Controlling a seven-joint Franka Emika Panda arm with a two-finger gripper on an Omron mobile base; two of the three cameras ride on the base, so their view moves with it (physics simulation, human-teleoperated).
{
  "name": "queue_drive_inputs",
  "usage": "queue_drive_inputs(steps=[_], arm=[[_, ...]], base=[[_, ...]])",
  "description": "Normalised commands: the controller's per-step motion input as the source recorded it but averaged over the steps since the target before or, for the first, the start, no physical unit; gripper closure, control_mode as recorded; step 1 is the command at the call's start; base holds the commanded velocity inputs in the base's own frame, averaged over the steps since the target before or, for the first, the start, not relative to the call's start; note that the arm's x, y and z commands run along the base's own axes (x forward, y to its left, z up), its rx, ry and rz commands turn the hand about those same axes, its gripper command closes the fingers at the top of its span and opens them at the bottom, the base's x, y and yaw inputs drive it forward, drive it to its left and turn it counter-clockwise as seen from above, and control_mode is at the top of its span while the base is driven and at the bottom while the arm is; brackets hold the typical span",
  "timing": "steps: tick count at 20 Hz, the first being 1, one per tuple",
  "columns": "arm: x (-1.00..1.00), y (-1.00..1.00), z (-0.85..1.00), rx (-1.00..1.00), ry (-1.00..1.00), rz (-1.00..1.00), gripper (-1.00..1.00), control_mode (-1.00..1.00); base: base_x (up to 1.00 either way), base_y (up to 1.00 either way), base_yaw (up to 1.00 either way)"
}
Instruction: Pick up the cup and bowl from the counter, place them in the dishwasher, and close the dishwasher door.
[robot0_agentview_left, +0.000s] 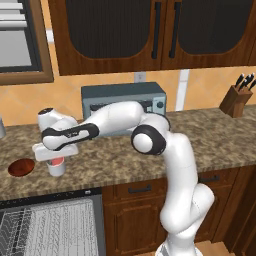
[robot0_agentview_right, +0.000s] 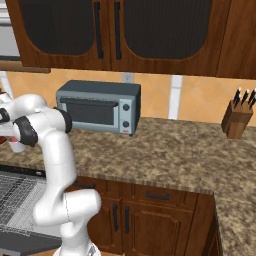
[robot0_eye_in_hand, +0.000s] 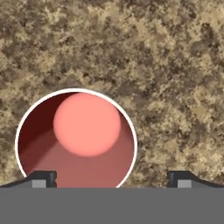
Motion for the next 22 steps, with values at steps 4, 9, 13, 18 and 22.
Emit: queue_drive_inputs(steps=[4, 9, 13, 18, 22], arm=[[0.03, 0.0, 0.23, 0.1, -0.04, 0.0, -1.0, -1.0], [0.0, -0.02, 0.27, 0.13, -0.01, 0.0, -1.0, -1.0], [0.04, -0.16, -0.1, 0.06, -0.11, 0.0, -1.0, -1.0], [0.0, -0.19, -0.11, 0.0, -0.05, 0.0, -1.0, -1.0], [0.01, -0.05, -0.2, 0.0, 0.0, 0.0, -1.0, -1.0]], base=[[0.0, 0.0, 0.0], [0.0, 0.0, 0.0], [0.0, 0.0, 0.0], [0.0, 0.0, 0.0], [0.0, 0.0, 0.0]])
